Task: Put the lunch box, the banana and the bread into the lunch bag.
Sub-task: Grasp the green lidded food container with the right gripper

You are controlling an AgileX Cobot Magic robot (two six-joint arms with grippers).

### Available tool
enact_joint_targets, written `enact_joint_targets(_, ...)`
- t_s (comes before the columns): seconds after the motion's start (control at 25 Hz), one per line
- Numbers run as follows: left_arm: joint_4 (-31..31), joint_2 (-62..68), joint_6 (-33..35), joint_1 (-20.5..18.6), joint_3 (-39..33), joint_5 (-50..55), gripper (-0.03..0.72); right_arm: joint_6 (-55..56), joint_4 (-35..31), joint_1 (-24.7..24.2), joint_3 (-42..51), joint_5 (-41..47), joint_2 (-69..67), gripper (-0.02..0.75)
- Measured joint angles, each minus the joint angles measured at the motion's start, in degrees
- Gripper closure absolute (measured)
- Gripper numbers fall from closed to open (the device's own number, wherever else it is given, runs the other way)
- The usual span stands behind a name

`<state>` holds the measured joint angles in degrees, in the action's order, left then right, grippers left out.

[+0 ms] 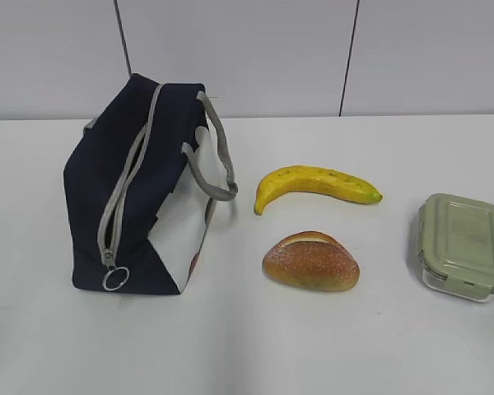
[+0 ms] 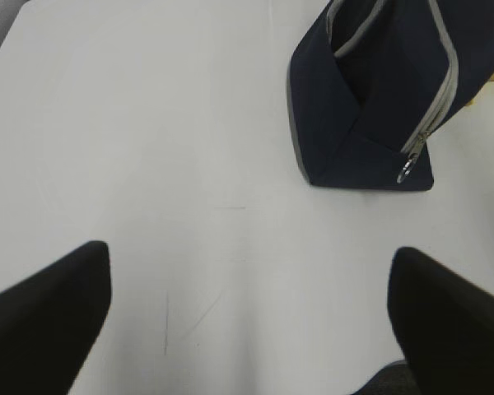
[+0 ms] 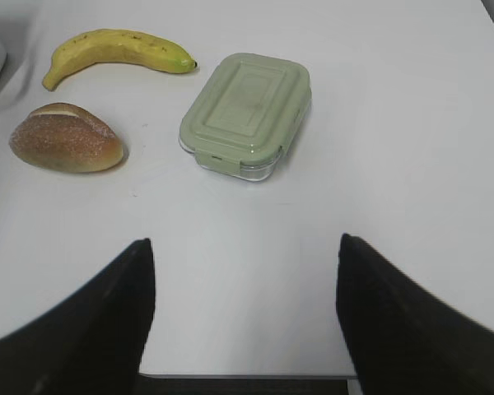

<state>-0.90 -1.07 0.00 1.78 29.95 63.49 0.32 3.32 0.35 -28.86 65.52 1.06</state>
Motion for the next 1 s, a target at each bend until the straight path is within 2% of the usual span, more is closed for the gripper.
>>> enact_joint_targets(0.36, 0.00, 0.00, 0.00, 0.00, 0.00, 0.00, 0.026, 0.00, 0.00, 0.00, 0.00, 0.00, 0.00, 0.227)
enact_joint_targets(0.68, 0.21, 0.00, 0.00, 0.00, 0.00, -0.06, 0.087, 0.00, 0.00, 0.00, 0.00, 0.00, 0.00, 0.227)
enact_joint_targets(0.84, 0.21, 3.45, 0.00, 0.00, 3.27, -0.11, 0.094, 0.00, 0.00, 0.00, 0.00, 0.00, 0.00, 0.226)
enact_joint_targets(1.0, -1.12, 12.86, 0.00, 0.00, 8.52, -1.43, 0.096, 0.00, 0.00, 0.00, 0.00, 0.00, 0.00, 0.227)
